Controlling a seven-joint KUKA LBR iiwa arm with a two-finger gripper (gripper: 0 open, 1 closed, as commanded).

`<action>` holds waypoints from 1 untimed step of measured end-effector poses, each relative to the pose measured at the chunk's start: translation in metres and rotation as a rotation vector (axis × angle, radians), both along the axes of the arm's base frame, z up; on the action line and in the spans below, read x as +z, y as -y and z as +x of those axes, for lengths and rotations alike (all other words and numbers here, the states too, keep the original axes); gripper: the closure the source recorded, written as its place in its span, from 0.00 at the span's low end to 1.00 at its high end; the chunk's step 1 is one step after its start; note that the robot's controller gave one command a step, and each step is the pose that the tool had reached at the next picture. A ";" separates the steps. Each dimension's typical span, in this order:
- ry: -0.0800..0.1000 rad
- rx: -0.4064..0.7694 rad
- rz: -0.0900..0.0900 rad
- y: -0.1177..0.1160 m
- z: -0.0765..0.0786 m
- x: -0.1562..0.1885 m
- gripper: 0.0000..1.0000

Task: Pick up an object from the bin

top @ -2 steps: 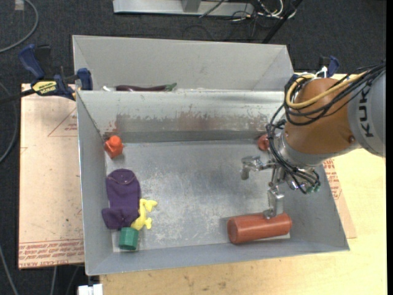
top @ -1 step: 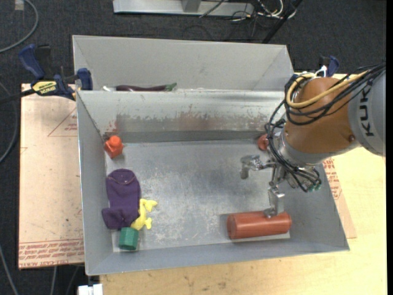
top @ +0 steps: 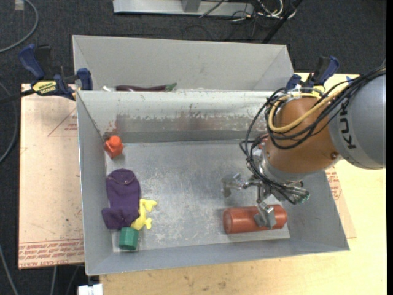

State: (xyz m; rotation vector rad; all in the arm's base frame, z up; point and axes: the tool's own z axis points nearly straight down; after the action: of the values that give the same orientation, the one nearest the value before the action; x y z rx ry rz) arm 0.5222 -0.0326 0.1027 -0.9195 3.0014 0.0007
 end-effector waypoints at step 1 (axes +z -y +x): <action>0.011 0.006 -0.005 -0.039 -0.025 -0.027 1.00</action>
Offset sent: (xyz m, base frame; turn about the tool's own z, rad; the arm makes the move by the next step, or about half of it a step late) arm 0.0000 0.0000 0.0000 0.0000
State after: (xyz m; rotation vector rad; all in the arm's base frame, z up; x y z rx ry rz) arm 0.4968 0.0068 0.0760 -0.9262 2.9895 -0.0122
